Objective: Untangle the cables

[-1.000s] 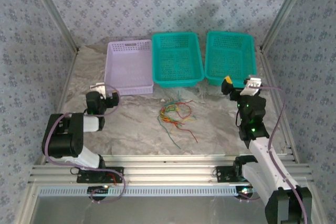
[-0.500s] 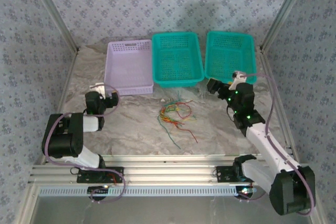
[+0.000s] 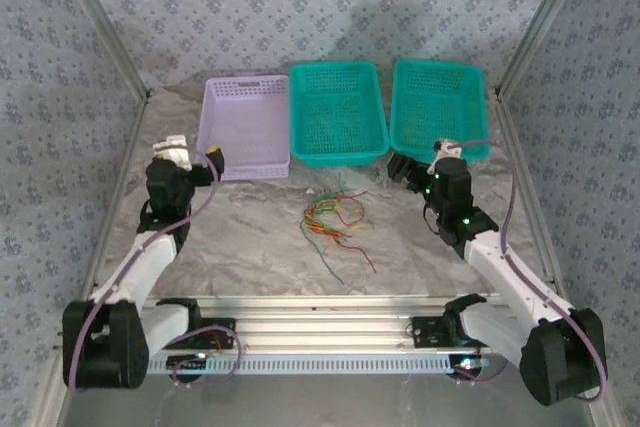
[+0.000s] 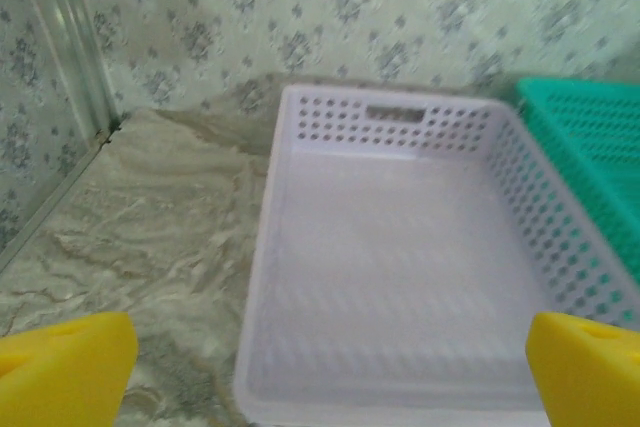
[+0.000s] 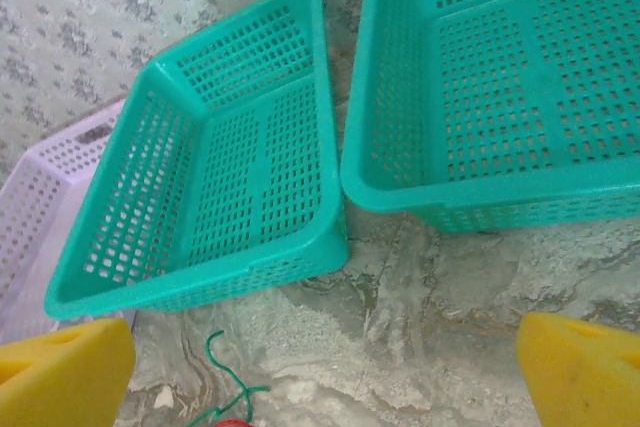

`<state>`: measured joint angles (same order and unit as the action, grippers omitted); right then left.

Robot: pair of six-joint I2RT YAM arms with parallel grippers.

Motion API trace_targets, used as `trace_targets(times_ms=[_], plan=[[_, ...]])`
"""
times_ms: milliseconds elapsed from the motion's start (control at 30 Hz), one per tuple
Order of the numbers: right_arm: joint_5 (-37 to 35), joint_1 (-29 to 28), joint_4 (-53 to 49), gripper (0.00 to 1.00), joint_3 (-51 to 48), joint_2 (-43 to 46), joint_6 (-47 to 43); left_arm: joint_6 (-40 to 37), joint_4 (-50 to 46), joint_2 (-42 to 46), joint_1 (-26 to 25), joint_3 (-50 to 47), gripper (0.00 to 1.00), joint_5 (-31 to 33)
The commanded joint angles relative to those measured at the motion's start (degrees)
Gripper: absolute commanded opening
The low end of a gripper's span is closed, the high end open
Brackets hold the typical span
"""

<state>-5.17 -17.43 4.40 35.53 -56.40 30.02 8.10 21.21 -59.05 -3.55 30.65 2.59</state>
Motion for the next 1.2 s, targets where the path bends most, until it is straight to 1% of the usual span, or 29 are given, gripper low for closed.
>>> trace_targets(times_ms=[0,100,133,233,300,333,400,467,533,567,633,767,867,933,1067,1167], plan=[[0.4,0.6,-2.3,1.00,2.0,2.6,1.6,4.9,-12.9,4.8,-1.6,3.8,1.00,1.0],[1.0,-0.2,-2.9,1.00,2.3,2.2,0.9,10.8,-23.3,8.0,-2.0,8.1,1.00,3.7],[1.1,-0.7,-3.1,1.00,2.6,1.8,0.5,13.6,-26.7,8.8,-2.0,9.5,1.00,5.5],[-0.7,-2.7,-5.3,1.00,3.9,0.5,-0.6,24.7,-36.5,11.5,-1.9,12.3,1.00,12.0],[-1.4,-4.3,-6.9,1.00,4.6,0.1,-1.9,32.4,-44.4,13.8,-1.8,13.8,1.00,15.1],[-2.8,-5.3,-7.8,1.00,4.8,0.1,-2.2,34.1,-45.0,15.4,-1.8,13.6,1.00,14.9],[-4.1,-6.7,-8.5,1.00,4.7,0.1,-2.5,32.7,-40.7,18.0,-2.0,11.4,1.00,9.4],[-4.5,-7.8,-9.1,1.00,4.7,-0.3,-2.6,34.3,-37.7,19.1,-2.4,9.6,1.00,5.4],[-4.4,-9.1,-10.1,1.00,5.0,-1.1,-2.8,32.2,-38.7,17.8,-2.6,10.6,1.00,0.2],[-4.7,-9.8,-10.6,1.00,5.2,-1.6,-2.8,30.6,-41.7,16.4,-3.0,12.4,1.00,-0.2],[-5.0,-11.4,-11.3,1.00,5.1,-2.9,-2.5,29.2,-50.1,12.4,-4.5,17.2,1.00,2.4],[-5.3,-14.5,-11.2,1.00,5.1,-6.4,-1.7,28.3,-56.8,8.1,-7.9,20.2,1.00,4.3],[-4.6,-16.9,-11.0,1.00,5.8,-9.0,-1.6,29.3,-61.8,6.1,-13.0,22.4,1.00,10.2],[-4.2,-18.8,-10.6,1.00,6.4,-10.4,-1.8,30.8,-62.8,6.1,-16.2,22.0,1.00,12.5],[-4.0,-21.2,-10.0,1.00,7.4,-12.1,-2.9,33.3,-62.1,5.9,-20.0,20.4,1.00,11.4],[-2.9,-21.3,-9.1,1.00,7.3,-13.2,-3.2,33.2,-61.1,4.5,-21.7,20.1,1.00,10.9]])
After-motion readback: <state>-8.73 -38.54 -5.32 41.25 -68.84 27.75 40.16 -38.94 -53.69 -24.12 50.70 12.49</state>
